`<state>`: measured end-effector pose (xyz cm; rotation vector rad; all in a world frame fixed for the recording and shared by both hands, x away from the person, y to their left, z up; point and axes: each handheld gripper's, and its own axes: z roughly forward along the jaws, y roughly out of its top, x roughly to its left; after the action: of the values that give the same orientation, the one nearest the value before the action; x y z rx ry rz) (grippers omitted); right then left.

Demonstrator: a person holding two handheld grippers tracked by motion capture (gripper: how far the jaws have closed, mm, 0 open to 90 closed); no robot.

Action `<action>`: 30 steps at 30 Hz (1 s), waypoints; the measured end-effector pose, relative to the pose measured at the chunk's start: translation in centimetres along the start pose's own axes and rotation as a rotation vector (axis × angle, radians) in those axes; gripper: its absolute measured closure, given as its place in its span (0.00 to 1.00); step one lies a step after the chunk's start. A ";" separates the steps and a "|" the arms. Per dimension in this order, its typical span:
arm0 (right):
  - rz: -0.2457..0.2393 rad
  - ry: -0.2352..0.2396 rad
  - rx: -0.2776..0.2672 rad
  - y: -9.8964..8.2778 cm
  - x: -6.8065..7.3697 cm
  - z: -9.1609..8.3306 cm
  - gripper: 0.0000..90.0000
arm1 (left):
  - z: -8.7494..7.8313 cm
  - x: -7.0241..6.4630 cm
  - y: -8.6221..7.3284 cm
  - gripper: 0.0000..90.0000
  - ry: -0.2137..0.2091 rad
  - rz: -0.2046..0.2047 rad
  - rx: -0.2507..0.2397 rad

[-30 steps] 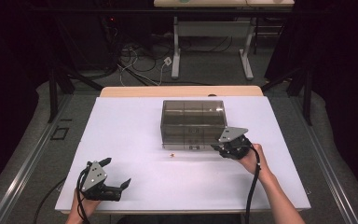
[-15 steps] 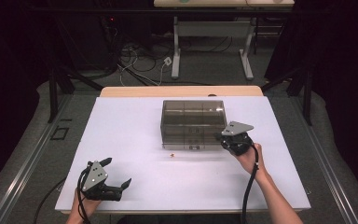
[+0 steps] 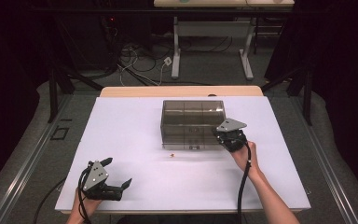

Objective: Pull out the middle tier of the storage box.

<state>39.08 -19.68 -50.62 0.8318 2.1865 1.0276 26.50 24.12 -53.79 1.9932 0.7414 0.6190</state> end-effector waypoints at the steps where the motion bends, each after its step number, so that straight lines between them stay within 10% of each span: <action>1: -0.003 -0.001 -0.001 0.0 0.1 0.0 1.00 | 0.0 0.0 0.0 0.00 -0.001 0.000 0.000; 9: -0.006 0.024 0.004 0.1 0.3 0.2 0.99 | -0.1 0.0 0.1 0.00 0.005 0.002 0.004; 30: 0.041 0.154 0.021 0.0 1.2 -3.1 0.34 | 0.1 -0.3 0.1 0.00 0.018 0.007 0.010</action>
<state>36.05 -20.20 -49.27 0.8344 2.3209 1.1243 26.38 23.87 -53.78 2.0025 0.7498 0.6389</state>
